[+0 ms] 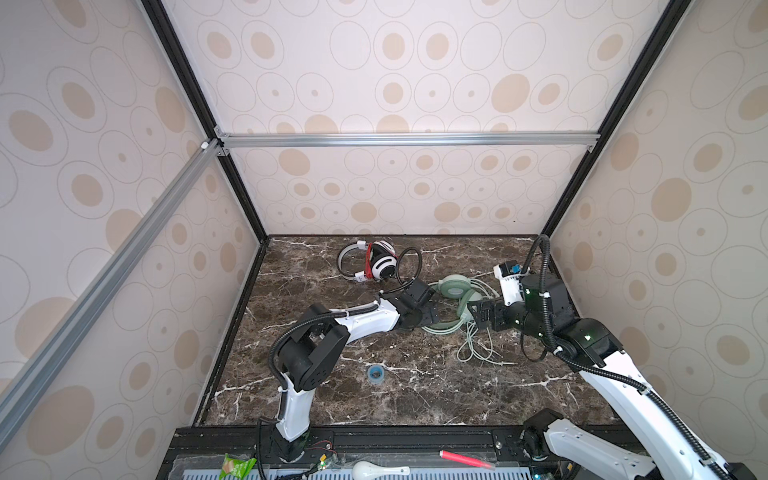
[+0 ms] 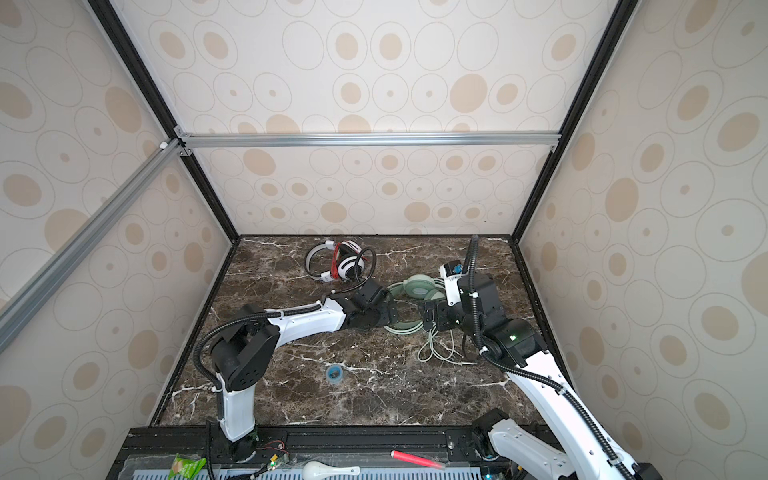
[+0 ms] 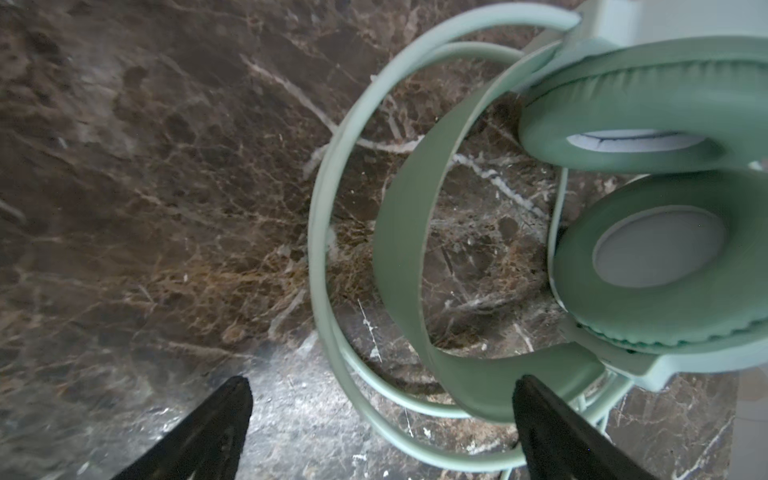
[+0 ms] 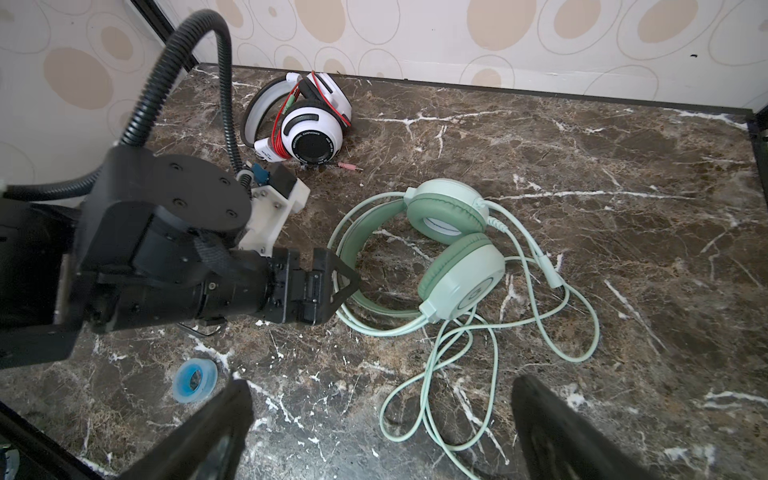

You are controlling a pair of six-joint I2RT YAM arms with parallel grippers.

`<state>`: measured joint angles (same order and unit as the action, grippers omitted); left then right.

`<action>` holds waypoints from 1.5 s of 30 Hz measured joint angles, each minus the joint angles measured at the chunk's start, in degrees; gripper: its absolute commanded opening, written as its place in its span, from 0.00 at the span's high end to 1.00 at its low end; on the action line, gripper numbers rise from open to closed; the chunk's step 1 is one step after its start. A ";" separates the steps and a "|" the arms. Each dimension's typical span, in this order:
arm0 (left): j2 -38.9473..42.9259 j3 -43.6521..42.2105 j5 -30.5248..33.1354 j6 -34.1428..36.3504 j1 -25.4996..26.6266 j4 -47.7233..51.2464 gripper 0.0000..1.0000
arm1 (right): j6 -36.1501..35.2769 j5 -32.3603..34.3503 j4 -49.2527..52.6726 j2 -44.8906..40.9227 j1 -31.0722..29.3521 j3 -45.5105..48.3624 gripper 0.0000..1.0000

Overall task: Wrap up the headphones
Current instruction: 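Reach the left gripper to the green headphones and grasp the headband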

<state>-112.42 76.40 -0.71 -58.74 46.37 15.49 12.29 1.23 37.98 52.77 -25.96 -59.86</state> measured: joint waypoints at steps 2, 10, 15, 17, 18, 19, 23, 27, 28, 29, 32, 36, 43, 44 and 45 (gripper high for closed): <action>-0.94 0.57 -0.31 0.02 -0.02 0.24 0.06 | 0.46 0.50 0.13 0.00 0.00 0.55 0.00; -5.86 5.79 -0.42 1.49 -0.63 1.03 0.36 | 1.57 2.14 -0.37 -0.07 0.00 1.73 0.00; -6.82 6.75 0.79 2.89 -1.20 2.86 0.58 | 1.44 2.93 -1.01 0.85 0.00 1.68 0.00; -6.40 6.58 1.44 3.32 -1.77 3.15 0.68 | 1.22 3.32 -1.11 1.49 0.02 1.68 0.00; -6.23 6.43 1.79 3.52 -2.05 3.26 0.70 | 1.11 3.43 -1.11 1.70 0.04 1.68 0.00; -5.81 6.01 2.10 3.82 -2.45 3.23 0.72 | 1.05 3.54 -1.11 1.90 0.04 1.68 0.00; -3.61 3.28 3.21 5.33 -4.72 3.48 0.81 | 0.66 3.61 -1.11 2.45 0.04 1.68 0.00; -0.90 0.55 3.98 7.63 -7.04 4.26 0.84 | 0.44 3.74 -1.16 2.71 0.04 1.68 0.00; -0.28 0.15 4.07 8.55 -7.61 4.57 0.84 | 0.42 3.74 -1.18 2.75 0.04 1.68 0.00; 0.26 -0.17 4.00 9.64 -8.17 4.79 0.84 | 0.42 3.76 -1.20 2.86 0.04 1.68 0.00; 0.81 -0.31 3.17 13.33 -9.53 5.11 0.84 | 0.37 3.78 -1.51 3.28 0.04 1.68 0.00; 0.79 -0.31 2.05 17.75 -10.75 6.25 0.77 | 0.28 3.78 -2.14 3.93 0.04 1.68 0.00; 0.79 -0.04 2.67 20.46 -11.45 8.41 0.36 | 0.26 3.76 -2.91 4.79 0.04 1.68 0.00; 0.79 0.15 2.93 20.33 -11.50 9.09 0.35 | 0.26 3.76 -2.93 4.79 0.04 1.68 0.00; 0.79 0.35 3.15 20.09 -11.52 9.64 0.34 | 0.26 3.76 -2.99 4.79 0.04 1.68 0.00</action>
<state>-111.63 76.75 2.44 -38.65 34.85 25.12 12.56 4.99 34.98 57.56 -25.91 -58.17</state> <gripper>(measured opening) 0.637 0.997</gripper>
